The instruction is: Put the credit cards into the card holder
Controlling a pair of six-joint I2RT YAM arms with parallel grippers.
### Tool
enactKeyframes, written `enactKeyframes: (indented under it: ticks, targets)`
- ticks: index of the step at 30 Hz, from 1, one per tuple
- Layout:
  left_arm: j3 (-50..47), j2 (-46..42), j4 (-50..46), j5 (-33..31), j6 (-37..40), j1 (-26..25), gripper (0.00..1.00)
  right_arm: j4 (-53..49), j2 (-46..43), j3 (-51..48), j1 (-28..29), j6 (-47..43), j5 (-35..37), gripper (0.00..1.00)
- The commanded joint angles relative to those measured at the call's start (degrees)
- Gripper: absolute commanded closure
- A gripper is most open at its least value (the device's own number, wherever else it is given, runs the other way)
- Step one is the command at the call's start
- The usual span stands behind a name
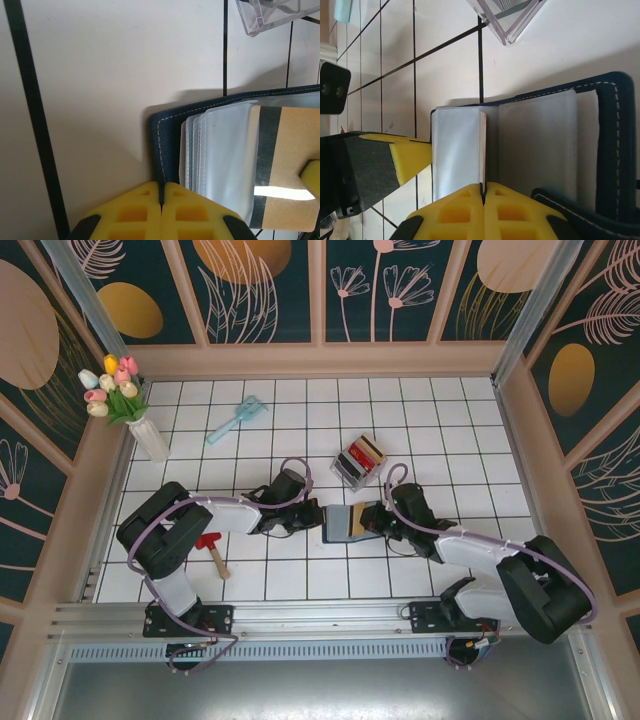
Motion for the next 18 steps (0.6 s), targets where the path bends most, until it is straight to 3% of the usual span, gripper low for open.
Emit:
enactKeyframes:
  ticks: [1, 14, 18]
  targets:
    - [0.30, 1.13, -0.44, 0.80, -0.40, -0.49, 1.00, 0.44, -1.15, -0.38, -1.11, 1.22, 0.01, 1.00]
    - [0.76, 1.39, -0.45, 0.80, -0.54, -0.50, 1.00, 2.75, 8.18, 3.62, 3.50, 1.28, -1.13, 1.00]
    - [1.15, 1.71, -0.48, 0.97, -0.40, -0.49, 1.00, 0.77, 9.69, 5.57, 4.18, 0.38, -2.26, 0.96]
